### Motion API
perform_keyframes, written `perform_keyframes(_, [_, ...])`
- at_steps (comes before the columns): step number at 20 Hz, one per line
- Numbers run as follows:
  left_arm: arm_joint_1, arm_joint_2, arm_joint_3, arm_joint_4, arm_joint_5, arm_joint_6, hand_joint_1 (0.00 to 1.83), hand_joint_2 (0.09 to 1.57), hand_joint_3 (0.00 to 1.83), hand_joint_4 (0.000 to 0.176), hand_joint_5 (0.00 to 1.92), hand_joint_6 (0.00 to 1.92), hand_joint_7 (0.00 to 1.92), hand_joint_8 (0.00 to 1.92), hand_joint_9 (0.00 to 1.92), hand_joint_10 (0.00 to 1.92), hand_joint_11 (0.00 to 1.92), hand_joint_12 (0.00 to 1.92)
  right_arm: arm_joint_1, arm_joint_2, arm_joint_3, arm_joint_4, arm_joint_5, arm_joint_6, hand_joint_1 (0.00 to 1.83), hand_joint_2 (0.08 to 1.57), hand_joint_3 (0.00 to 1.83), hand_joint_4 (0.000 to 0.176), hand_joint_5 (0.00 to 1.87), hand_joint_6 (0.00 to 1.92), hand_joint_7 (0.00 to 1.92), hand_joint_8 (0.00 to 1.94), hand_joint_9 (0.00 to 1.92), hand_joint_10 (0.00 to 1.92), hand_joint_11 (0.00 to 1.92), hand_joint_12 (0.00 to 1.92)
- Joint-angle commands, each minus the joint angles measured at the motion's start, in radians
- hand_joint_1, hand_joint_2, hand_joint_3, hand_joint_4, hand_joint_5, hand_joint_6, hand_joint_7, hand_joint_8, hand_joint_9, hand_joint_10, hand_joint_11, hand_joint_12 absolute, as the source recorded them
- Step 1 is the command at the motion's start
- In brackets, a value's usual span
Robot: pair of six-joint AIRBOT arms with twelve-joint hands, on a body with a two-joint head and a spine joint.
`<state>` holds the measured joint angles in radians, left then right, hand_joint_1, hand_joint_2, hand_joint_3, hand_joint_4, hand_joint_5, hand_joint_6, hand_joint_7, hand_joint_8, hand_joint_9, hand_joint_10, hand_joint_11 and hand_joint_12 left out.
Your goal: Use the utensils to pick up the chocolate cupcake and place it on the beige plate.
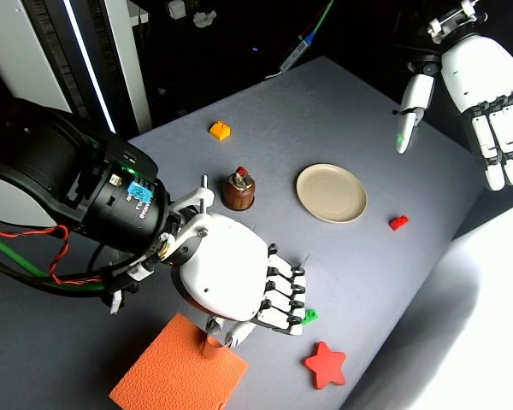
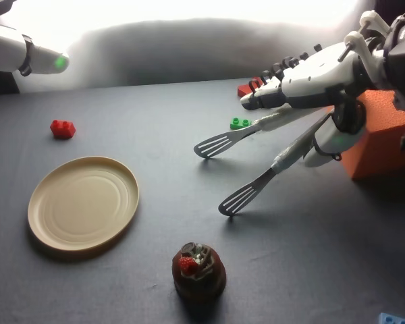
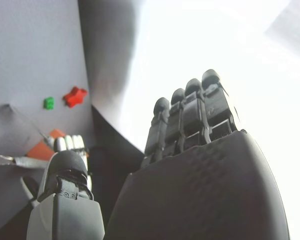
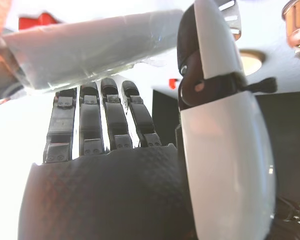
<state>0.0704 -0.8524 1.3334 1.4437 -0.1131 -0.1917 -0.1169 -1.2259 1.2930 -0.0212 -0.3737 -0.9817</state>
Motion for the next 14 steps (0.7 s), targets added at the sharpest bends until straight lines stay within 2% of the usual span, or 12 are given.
perform_keyframes(1, [-0.015, 0.005, 0.003, -0.008, 0.000, 0.001, 0.11, 1.11, 0.00, 0.000, 0.05, 0.00, 0.04, 0.00, 0.02, 0.01, 0.02, 0.04, 0.000, 0.002, 0.006, -0.001, 0.082, 0.005, 1.11, 1.04, 0.00, 0.000, 0.03, 0.01, 0.00, 0.00, 0.00, 0.00, 0.02, 0.01])
perform_keyframes(9, [-0.016, 0.005, 0.003, -0.008, 0.000, 0.001, 0.12, 1.11, 0.00, 0.000, 0.07, 0.00, 0.06, 0.00, 0.06, 0.00, 0.00, 0.11, -0.022, -0.016, 0.030, -0.001, 0.084, 0.008, 1.10, 1.04, 0.00, 0.000, 0.00, 0.00, 0.00, 0.00, 0.00, 0.00, 0.01, 0.01])
perform_keyframes(14, [-0.017, 0.004, 0.004, -0.008, 0.000, 0.001, 0.12, 1.11, 0.00, 0.000, 0.07, 0.00, 0.05, 0.00, 0.04, 0.00, 0.00, 0.13, -0.027, -0.034, 0.057, -0.001, 0.068, 0.042, 1.12, 1.05, 0.00, 0.000, 0.04, 0.01, 0.00, 0.00, 0.00, 0.00, 0.04, 0.03])
